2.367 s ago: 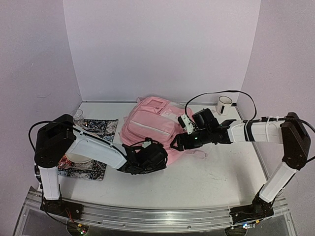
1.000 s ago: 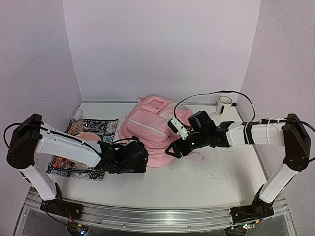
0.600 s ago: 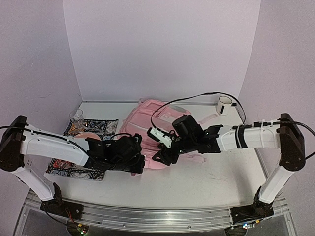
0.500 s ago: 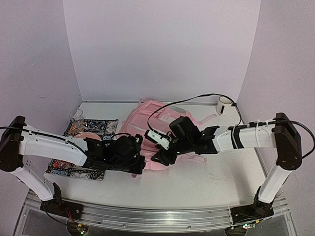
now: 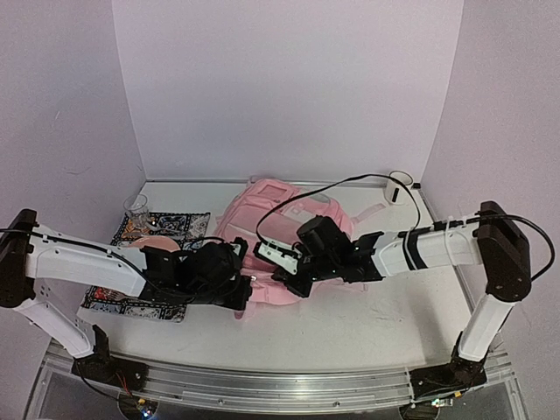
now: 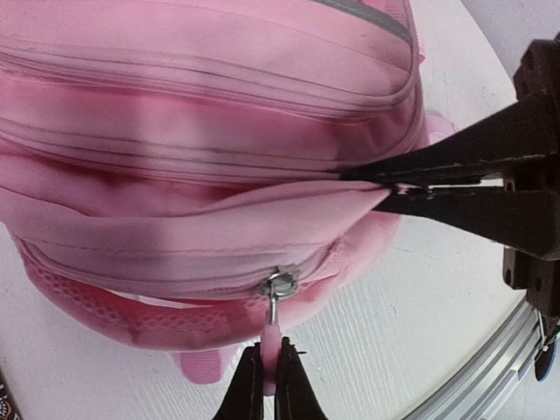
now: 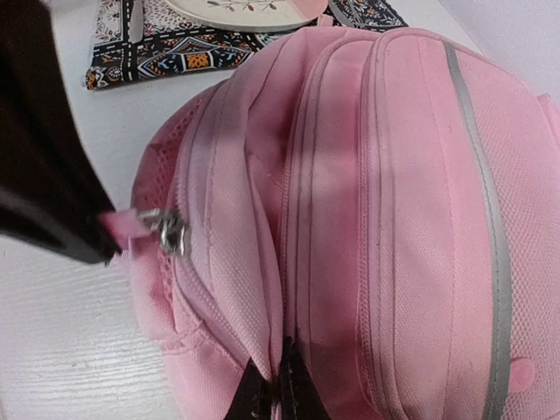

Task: Pack the student bag
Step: Zip the largest pocket of the bag in the student bag.

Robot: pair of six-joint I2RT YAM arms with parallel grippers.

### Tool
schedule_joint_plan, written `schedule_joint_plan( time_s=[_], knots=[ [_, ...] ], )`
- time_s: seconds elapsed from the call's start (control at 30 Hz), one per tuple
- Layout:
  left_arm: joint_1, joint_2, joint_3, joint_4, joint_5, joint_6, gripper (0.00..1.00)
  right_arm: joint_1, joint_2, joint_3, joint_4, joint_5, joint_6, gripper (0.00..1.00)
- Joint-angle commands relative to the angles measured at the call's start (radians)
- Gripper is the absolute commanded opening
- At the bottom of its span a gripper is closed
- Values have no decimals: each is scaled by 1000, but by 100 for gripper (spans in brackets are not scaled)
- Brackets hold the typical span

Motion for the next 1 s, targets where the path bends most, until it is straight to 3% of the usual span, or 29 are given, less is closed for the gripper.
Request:
schedule_joint_plan(
  time_s=[0.0,0.2,0.37,0.47,0.57,0.7,0.8,0.97],
  knots=[
    [55,-91,-36,-30,-96,7,0,-20,-155,-132,-83,86,-35,0],
    [146,-123,-89,-40,-100,44,0,-67,-325,-271,-84,156,-35,0],
    [177,-134,-129,-38,-118,94,0,-225,-434,-318,-54,158,34,0],
    [178,-143,-150,25,-28,138,0,-314,-462,-314,-44,115,85,0],
    [158,-138,-166,120,87,160,0,-320,-469,-301,-51,1,97,2],
    [70,-79,-93,184,125,181,0,-292,-470,-286,-67,-139,134,24],
    [17,2,-2,218,159,201,0,-213,-470,-271,-86,-126,136,42],
    [-47,85,121,235,197,234,0,-103,-472,-247,-96,-107,132,60]
  ],
)
